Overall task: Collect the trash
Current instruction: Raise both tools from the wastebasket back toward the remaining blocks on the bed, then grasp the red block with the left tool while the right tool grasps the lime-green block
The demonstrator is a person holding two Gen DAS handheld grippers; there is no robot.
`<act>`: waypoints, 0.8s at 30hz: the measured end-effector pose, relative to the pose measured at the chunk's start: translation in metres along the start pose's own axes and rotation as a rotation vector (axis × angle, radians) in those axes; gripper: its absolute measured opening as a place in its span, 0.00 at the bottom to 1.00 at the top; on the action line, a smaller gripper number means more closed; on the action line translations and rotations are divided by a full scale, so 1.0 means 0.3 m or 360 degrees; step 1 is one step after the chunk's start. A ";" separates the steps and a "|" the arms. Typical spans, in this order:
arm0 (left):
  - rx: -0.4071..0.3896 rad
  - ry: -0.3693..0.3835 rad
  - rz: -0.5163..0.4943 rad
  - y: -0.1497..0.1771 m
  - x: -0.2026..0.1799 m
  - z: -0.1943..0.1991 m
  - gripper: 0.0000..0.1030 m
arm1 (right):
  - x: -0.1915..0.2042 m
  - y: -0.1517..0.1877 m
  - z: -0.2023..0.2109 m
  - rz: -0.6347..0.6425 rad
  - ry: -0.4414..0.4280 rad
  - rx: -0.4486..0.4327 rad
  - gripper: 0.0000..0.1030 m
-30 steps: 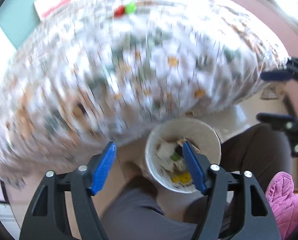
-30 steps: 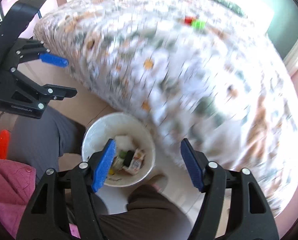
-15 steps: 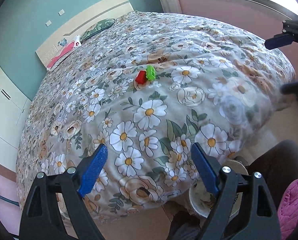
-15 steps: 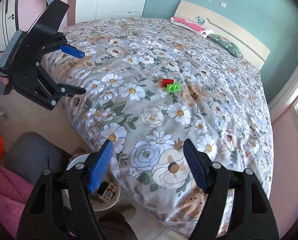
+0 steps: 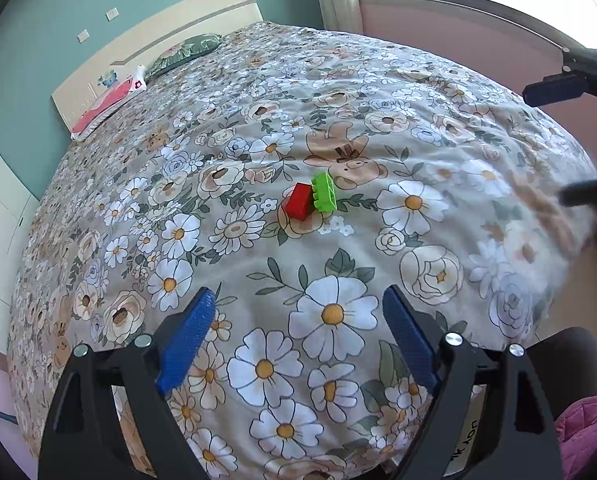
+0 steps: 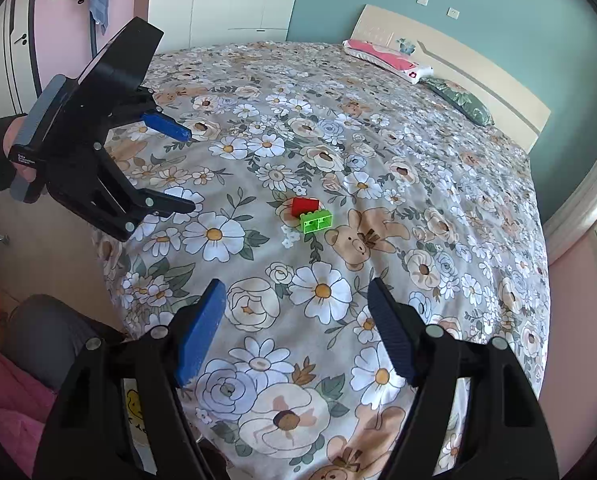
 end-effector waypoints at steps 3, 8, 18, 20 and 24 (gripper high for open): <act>0.0014 0.0023 -0.0016 -0.023 0.011 -0.066 0.85 | -0.029 -0.016 -0.080 -0.0010 -0.0036 0.0022 0.71; 0.0059 0.0054 -0.0044 -0.053 0.032 -0.200 0.85 | -0.068 -0.030 -0.234 -0.0033 -0.0112 0.0078 0.71; 0.0135 0.0192 -0.0045 -0.109 0.069 -0.462 0.85 | -0.119 -0.060 -0.561 0.0005 -0.0259 0.0159 0.71; 0.0138 0.0215 -0.0043 -0.120 0.077 -0.502 0.85 | -0.126 -0.065 -0.612 0.0016 -0.0293 0.0157 0.71; 0.0147 0.0262 -0.0088 -0.131 0.072 -0.561 0.85 | -0.129 -0.072 -0.701 0.0052 -0.0359 0.0174 0.71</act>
Point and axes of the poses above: each gripper's, at about its wrist camera, not at the fingertips, and z roughly against the way its jaws point, x to its left, y to its underside, the point moved 9 cm from there along -z, roughly the way its jaws point
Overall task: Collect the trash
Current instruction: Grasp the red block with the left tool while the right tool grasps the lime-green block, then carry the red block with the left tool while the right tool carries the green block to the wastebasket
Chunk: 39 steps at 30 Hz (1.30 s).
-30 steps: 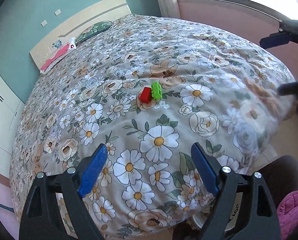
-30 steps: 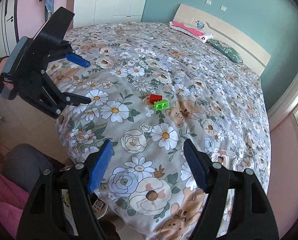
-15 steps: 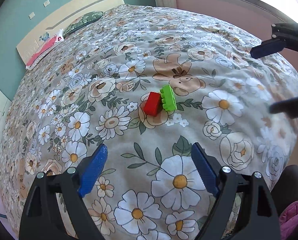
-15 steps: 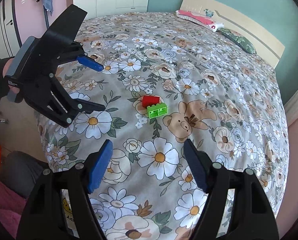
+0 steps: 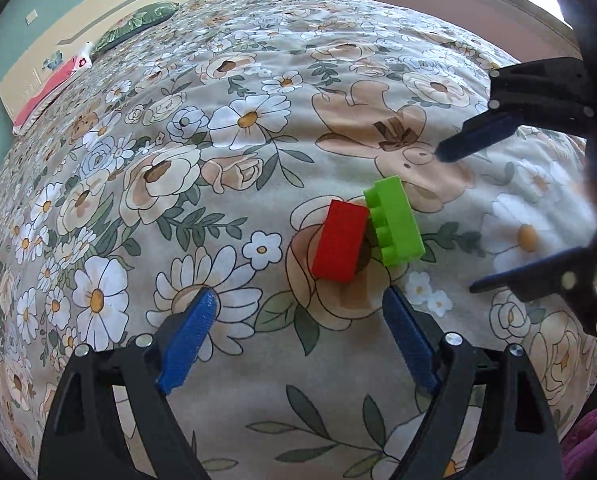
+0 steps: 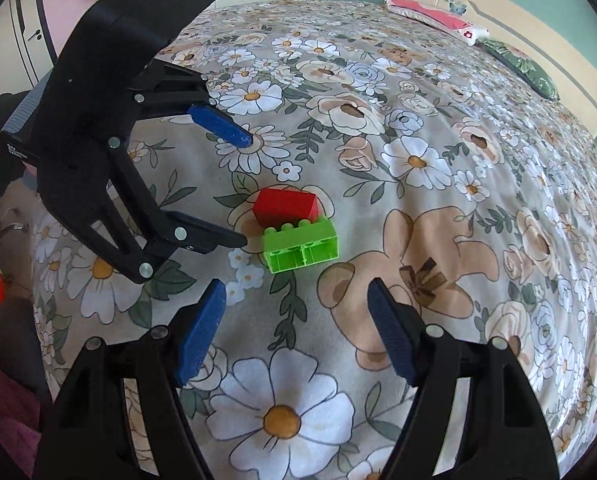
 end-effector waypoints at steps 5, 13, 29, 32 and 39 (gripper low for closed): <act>-0.0039 0.0082 -0.0034 -0.034 -0.004 -0.031 0.84 | -0.017 -0.022 -0.060 0.0076 -0.0051 -0.0017 0.71; -0.0054 0.0171 -0.0028 -0.078 0.003 -0.060 0.64 | -0.043 -0.057 -0.119 0.0167 -0.0100 -0.0011 0.70; -0.0029 0.0189 0.0034 -0.096 -0.042 -0.066 0.21 | -0.102 -0.051 -0.101 0.0035 -0.0165 -0.0038 0.45; -0.0027 0.0151 0.0061 -0.097 -0.041 -0.050 0.21 | -0.107 -0.048 -0.079 0.0017 -0.0136 -0.0046 0.45; -0.0050 0.0071 0.0071 -0.109 -0.058 0.062 0.21 | -0.099 -0.067 0.039 0.0009 -0.0041 -0.0090 0.45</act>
Point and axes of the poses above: each gripper's, at about its wrist camera, not at the fingertips, and z roughly against the way its jaws point, x to its left, y to its underside, the point moved 9 cm from there along -z, roughly the way its jaws point
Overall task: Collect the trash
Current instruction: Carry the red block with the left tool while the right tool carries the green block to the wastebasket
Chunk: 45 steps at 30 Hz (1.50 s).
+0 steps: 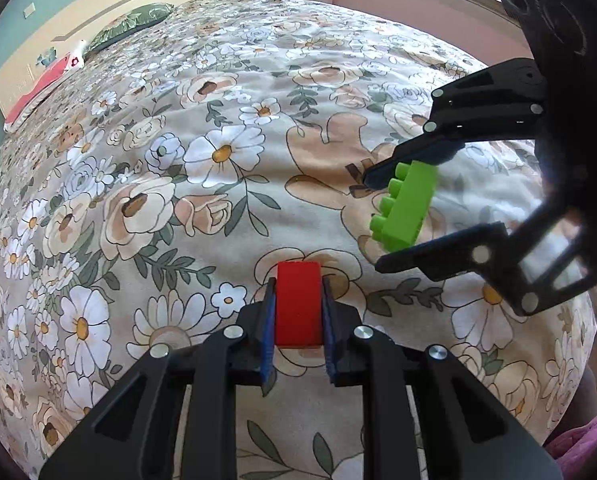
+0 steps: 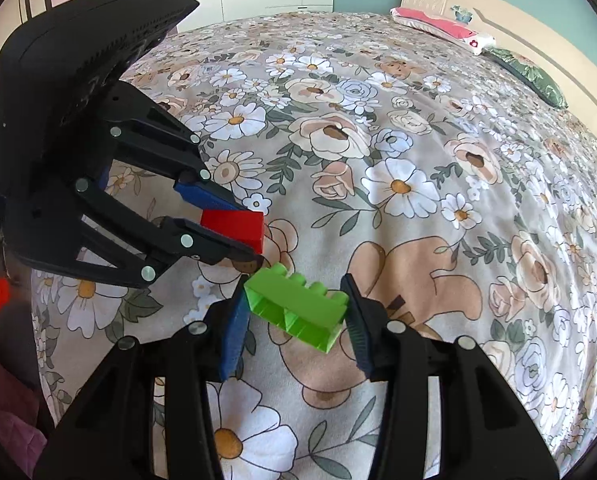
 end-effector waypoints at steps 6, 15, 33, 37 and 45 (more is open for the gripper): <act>-0.0069 -0.0078 0.0012 -0.031 -0.029 0.165 0.21 | 0.043 -0.055 0.161 0.0025 0.0095 -0.0067 0.45; -0.0226 -0.0215 0.0010 -0.065 -0.112 0.503 0.21 | 0.168 -0.138 0.508 0.0087 0.0246 -0.0204 0.45; -0.0512 -0.0471 -0.0004 0.000 -0.342 1.133 0.21 | 0.541 -0.190 1.153 0.0216 0.0514 -0.0425 0.45; -0.0554 -0.0527 -0.0002 0.031 -0.388 1.238 0.21 | 0.621 -0.174 1.251 0.0240 0.0555 -0.0459 0.45; -0.0586 -0.0609 0.0031 0.107 -0.453 1.393 0.21 | 0.763 -0.135 1.420 0.0263 0.0613 -0.0522 0.45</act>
Point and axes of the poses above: each gripper's, at about its wrist camera, not at the fingertips, and z roughly against the way its jaws point, x to its left, y to its underside, the point moved 9 cm from there along -z, roughly the way its jaws point
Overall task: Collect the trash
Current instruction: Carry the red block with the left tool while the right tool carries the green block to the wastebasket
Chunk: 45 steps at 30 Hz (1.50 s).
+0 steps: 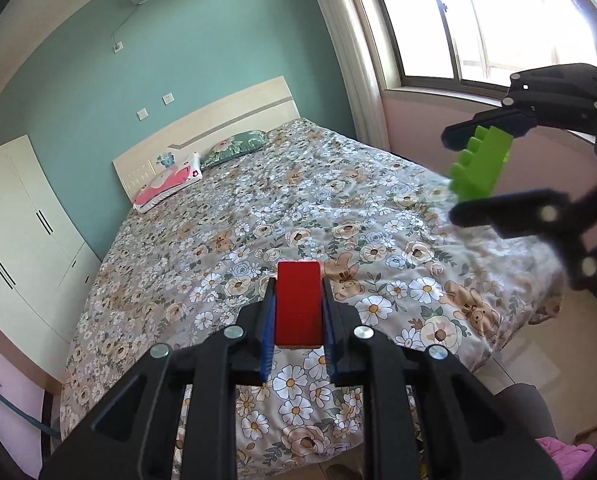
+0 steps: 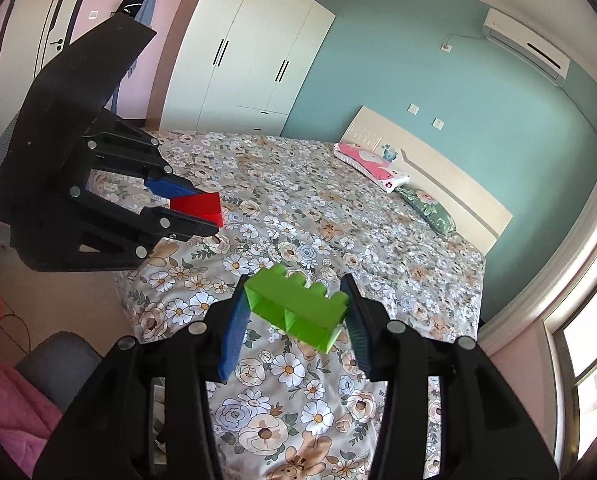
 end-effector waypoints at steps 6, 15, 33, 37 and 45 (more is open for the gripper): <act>-0.0018 -0.0034 0.0011 0.039 0.005 0.100 0.21 | 0.047 -0.009 0.113 0.0013 0.0006 -0.0047 0.45; 0.0044 -0.0027 0.0007 0.137 -0.025 0.168 0.21 | 0.126 0.078 0.189 0.0002 -0.0042 0.0006 0.45; 0.0333 0.0187 0.0043 0.504 -0.150 -0.001 0.21 | 0.331 0.394 0.055 -0.0061 -0.0263 0.0244 0.45; 0.0419 0.0274 0.0077 0.612 -0.197 -0.077 0.21 | 0.386 0.472 -0.017 -0.0086 -0.0319 0.0313 0.45; 0.0588 0.0399 0.0158 0.808 -0.260 -0.215 0.21 | 0.492 0.620 -0.143 -0.0135 -0.0434 0.0444 0.45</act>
Point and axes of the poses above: each gripper's, at about its wrist camera, not at the fingertips, and z roughly against the way its jaws point, x to its left, y to its underside, the point moved 9 cm from there along -z, roughly the way its jaws point
